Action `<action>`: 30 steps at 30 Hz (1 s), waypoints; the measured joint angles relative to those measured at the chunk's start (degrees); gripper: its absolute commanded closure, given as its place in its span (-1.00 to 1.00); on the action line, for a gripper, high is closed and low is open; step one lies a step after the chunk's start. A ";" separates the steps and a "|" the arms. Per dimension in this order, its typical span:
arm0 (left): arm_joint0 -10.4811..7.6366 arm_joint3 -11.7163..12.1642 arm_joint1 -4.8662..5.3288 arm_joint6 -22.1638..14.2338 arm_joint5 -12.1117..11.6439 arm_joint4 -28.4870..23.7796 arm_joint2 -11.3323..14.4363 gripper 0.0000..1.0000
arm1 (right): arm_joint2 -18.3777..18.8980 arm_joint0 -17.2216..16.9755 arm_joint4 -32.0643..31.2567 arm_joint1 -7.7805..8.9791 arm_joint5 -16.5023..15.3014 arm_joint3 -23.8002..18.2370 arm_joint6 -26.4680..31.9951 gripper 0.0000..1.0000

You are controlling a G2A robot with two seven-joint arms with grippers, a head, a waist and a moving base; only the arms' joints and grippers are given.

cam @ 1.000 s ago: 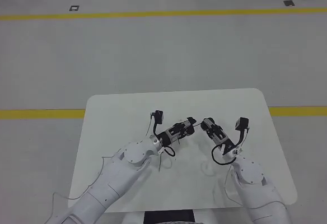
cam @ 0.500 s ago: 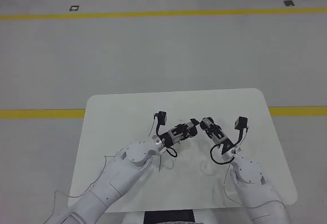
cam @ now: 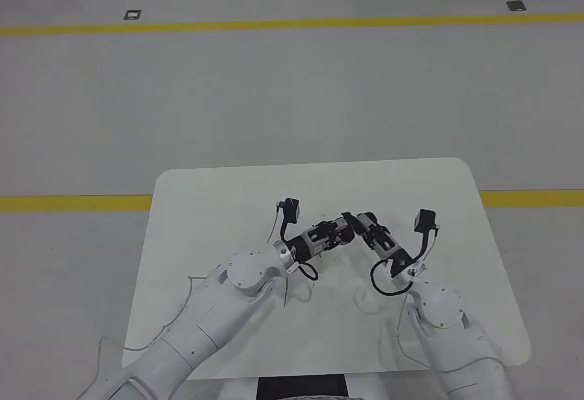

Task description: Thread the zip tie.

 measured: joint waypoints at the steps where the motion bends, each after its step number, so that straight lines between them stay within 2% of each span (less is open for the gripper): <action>1: 0.00 -0.02 0.00 0.03 0.00 -0.01 0.02 0.48 | -0.08 0.01 -0.20 0.02 0.00 0.02 -0.14 1.00; 30: 0.59 -0.30 0.31 1.00 0.28 0.77 -0.30 0.56 | -1.79 -0.68 -2.44 0.82 0.00 -1.05 -2.05 1.00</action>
